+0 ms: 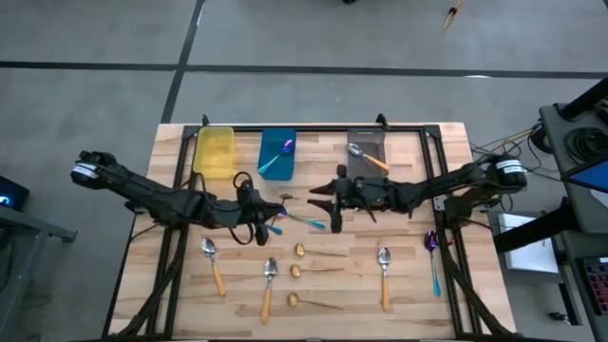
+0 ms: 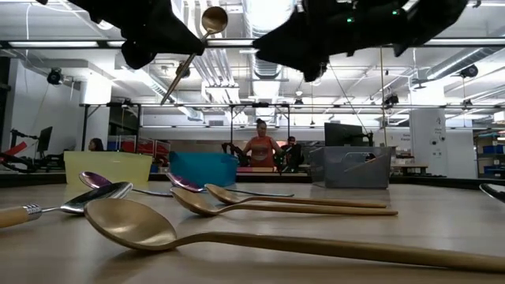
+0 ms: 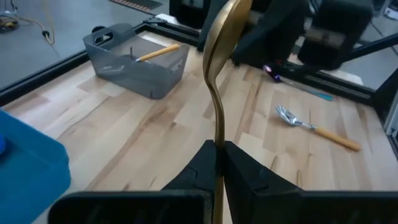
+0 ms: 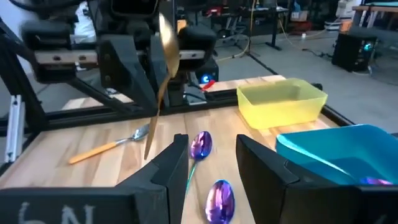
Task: Sort silverware by color (type)
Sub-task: Put the gold spoon into the yellow bin
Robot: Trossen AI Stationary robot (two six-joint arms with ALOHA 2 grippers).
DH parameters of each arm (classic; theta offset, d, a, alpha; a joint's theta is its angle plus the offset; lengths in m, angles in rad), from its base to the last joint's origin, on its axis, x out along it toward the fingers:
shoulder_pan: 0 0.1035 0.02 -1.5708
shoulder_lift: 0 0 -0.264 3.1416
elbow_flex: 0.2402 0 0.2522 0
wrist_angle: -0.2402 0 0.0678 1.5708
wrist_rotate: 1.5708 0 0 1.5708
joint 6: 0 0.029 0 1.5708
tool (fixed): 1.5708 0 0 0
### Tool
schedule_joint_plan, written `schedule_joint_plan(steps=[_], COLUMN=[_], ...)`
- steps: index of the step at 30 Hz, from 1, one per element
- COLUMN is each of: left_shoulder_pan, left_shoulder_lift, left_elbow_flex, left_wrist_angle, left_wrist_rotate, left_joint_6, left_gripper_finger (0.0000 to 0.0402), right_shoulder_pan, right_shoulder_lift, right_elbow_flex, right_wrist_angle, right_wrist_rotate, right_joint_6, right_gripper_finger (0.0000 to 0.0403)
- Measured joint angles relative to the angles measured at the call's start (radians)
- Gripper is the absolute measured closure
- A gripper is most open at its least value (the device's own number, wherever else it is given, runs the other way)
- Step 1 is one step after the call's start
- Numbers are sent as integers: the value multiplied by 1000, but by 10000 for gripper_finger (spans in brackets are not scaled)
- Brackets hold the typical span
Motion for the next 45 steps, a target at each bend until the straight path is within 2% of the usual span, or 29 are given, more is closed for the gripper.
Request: schedule_joint_plan(steps=[9,14,20,24,28,33,40,43,45], left_shoulder_pan=[1,1,1,0,-1,0,1,1,1], left_shoulder_lift=[20,17,17,17,17,18,18,18,18], left_elbow_flex=[1,1,1,2,2,2,2,2,2], left_wrist_angle=[4,6,10,13,8,10,9,9,2], left_wrist_rotate=[0,-6,-15,-15,-12,-11,-21,-42,-102], left_joint_6=[-34,-48,-22,-2,2,37,68,115,154], left_gripper_finger=[402,402,401,401,401,394,361,336,317], right_shoulder_pan=[6,6,6,3,2,3,6,14,20], right_shoulder_lift=[136,159,185,198,199,199,198,198,198], right_elbow_flex=[170,220,275,295,294,292,290,290,290], right_wrist_angle=[-1,1,-1,1,1,2,-4,-4,-5], right_wrist_rotate=[0,-77,-85,-85,-79,-76,-43,42,108], right_joint_6=[-140,-186,-227,-226,-222,-215,-213,-215,-209], right_gripper_finger=[277,277,280,309,376,387,389,389,389])
